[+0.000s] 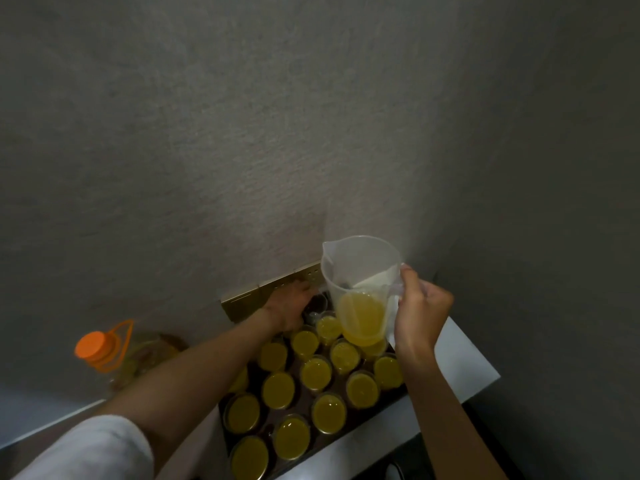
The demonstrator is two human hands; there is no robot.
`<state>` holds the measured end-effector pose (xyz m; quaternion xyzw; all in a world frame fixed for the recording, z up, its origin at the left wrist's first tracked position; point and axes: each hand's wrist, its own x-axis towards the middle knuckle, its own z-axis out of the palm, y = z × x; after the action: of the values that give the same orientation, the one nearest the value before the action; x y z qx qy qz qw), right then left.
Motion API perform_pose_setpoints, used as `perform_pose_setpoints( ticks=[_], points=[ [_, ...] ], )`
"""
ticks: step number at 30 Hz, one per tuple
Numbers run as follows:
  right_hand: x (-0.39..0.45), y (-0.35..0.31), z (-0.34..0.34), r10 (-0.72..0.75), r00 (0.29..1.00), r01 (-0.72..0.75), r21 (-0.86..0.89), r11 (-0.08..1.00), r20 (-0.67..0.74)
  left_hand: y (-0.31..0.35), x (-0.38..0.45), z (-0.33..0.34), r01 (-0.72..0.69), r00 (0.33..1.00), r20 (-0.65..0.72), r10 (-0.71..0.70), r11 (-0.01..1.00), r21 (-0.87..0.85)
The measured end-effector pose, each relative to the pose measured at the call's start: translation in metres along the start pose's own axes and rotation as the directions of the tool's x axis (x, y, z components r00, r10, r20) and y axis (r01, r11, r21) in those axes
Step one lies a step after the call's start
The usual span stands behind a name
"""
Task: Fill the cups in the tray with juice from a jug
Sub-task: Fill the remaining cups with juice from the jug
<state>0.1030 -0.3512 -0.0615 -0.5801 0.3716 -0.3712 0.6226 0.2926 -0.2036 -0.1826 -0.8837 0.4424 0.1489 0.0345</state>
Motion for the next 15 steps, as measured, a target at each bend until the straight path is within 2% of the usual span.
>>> perform_pose_setpoints(
  ticks=[7, 15],
  points=[
    [0.01, 0.005, -0.006, -0.017, 0.999, 0.017, 0.005, 1.0, -0.033, 0.004, 0.024, -0.001, -0.04, 0.998, 0.046, 0.033, 0.983, 0.179],
    [0.017, 0.011, -0.01, -0.065, 0.997, 0.064, -0.013, 0.998, -0.043, 0.006, 0.034, 0.014, -0.034, 0.993, 0.118, 0.014, 0.984, 0.174]
  ],
)
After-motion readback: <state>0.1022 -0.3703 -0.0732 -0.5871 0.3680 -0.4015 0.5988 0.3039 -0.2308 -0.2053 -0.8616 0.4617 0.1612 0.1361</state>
